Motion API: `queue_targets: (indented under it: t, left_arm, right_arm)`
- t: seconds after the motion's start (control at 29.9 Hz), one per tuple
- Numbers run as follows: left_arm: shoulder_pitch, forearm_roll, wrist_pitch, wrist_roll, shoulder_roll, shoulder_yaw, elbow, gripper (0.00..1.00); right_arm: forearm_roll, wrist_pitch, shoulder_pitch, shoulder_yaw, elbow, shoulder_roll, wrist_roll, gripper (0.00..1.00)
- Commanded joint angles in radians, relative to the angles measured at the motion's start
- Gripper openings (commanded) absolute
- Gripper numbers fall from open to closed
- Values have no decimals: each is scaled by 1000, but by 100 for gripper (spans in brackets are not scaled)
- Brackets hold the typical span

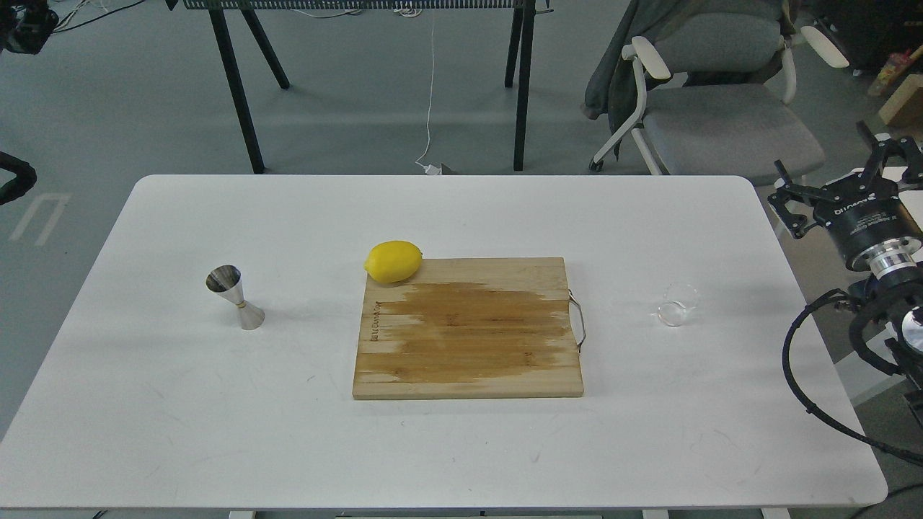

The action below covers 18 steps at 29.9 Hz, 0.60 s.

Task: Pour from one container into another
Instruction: 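Move the left gripper from its raised pose down toward the metal jigger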

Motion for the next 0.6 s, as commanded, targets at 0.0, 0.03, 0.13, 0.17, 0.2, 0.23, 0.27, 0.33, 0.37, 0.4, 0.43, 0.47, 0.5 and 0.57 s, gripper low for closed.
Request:
queue_targets:
  t: [0.0,0.03,0.13,0.17,0.2,0.23,0.27,0.33,0.37,0.4,0.43,0.47,0.5,0.57]
  left_arm:
    - [-17,167,0,-1,23,0,-94,100]
    - [-21,245,0,-1,40,1,-124,100]
    - [-26,601,0,-1,77,1,-236,100]
    - [-24,698,0,-1,77,0,-258,100]
    - [-24,794,0,-1,79,1,-270,100]
    - [-21,859,0,-1,77,1,-276,100]
    - [-18,902,0,-1,77,1,-283,100]
    - [-9,940,0,-1,79,4,-286,100]
    - [6,940,0,-1,82,7,-290,100]
    - [31,940,0,-1,88,10,-299,100]
    - [58,941,0,-1,94,13,-306,100]
    - [93,940,39,-1,102,13,-315,100]
    - [126,940,96,-1,108,13,-327,100]
    - [195,938,194,-1,131,10,-371,100]
  right_arm:
    - [0,0,-8,0,-15,-1,0,100]
    - [0,0,-11,0,-15,-1,0,100]
    - [0,0,-25,1,-17,-1,0,100]
    - [0,0,-28,1,-17,-1,0,100]
    - [0,0,-31,1,-17,-2,0,100]
    - [0,0,-34,1,-17,-2,0,100]
    - [0,0,-35,1,-17,-2,1,100]
    - [0,0,-39,1,-28,-2,1,100]
    - [0,0,-39,1,-31,-2,1,100]
    - [0,0,-39,1,-34,-2,1,100]
    - [0,0,-40,1,-34,-2,1,100]
    - [0,0,-40,1,-34,-2,1,100]
    - [0,0,-40,1,-34,-2,1,100]
    - [0,0,-42,1,-35,-2,1,100]
